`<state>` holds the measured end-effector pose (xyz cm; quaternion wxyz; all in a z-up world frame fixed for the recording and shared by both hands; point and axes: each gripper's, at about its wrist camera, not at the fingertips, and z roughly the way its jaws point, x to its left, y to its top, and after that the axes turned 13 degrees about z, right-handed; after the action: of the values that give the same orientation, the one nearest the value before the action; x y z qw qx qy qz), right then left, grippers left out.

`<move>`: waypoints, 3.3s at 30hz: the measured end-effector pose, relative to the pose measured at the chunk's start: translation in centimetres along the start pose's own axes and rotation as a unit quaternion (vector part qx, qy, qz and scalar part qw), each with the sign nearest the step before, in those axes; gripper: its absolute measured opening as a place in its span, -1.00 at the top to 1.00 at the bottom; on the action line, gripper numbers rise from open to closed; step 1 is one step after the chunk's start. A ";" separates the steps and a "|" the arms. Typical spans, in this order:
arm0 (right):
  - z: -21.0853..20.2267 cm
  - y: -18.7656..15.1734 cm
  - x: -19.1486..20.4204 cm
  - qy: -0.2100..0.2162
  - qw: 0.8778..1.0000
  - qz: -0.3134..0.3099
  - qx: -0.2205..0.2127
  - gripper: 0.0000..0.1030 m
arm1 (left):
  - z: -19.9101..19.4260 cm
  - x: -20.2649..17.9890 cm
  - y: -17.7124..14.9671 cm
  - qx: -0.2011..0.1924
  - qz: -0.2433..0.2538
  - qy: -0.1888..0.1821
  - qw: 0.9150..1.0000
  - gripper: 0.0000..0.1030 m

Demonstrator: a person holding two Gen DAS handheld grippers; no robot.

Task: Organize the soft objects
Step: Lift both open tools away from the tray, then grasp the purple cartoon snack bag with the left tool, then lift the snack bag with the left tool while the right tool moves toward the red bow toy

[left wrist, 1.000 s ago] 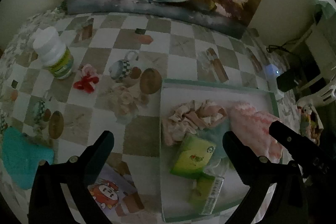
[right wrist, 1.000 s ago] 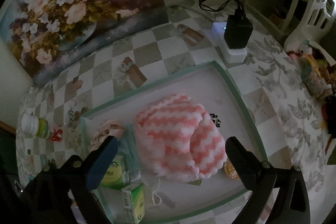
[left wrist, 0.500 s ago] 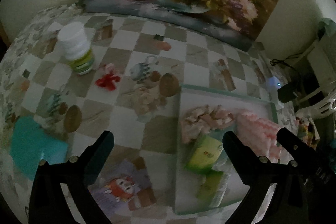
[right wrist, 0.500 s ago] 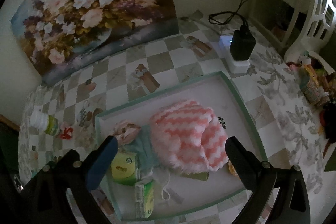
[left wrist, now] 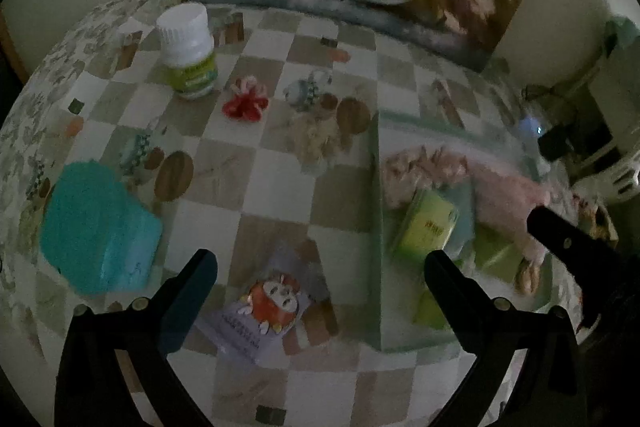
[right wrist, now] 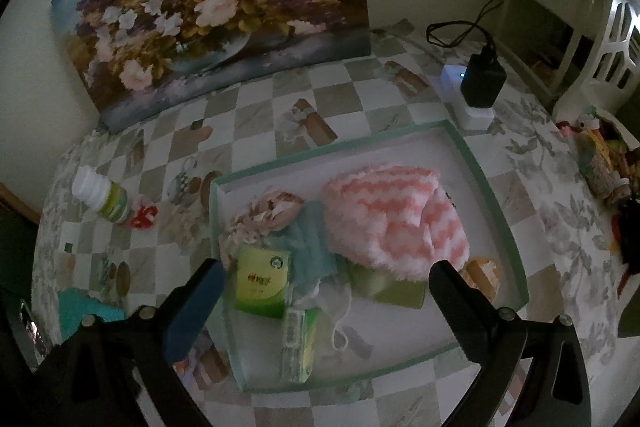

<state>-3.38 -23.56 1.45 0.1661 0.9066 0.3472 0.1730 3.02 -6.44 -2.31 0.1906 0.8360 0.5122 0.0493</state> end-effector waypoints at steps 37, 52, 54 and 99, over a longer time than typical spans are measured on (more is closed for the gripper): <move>3.9 -3.0 2.5 -0.002 0.995 -0.052 0.079 -1.00 | 8.8 1.5 -1.2 0.157 0.038 0.034 0.986 -0.06; 3.9 -2.9 2.8 -0.008 0.996 -0.054 0.069 -1.00 | 6.5 3.4 1.6 0.106 0.010 0.024 0.994 -0.05; 3.8 -2.7 2.7 -0.006 0.997 -0.052 0.065 -1.00 | 5.9 3.3 2.3 0.091 0.008 0.024 0.996 -0.05; 9.0 -1.1 19.8 0.117 0.976 -0.180 0.032 -0.99 | 1.5 19.1 6.7 -0.035 -0.214 0.057 0.975 -0.04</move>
<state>13.72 -10.82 -3.04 0.1241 0.8075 0.5270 0.2342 18.07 7.19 -3.41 0.1966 0.6956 0.6872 0.0724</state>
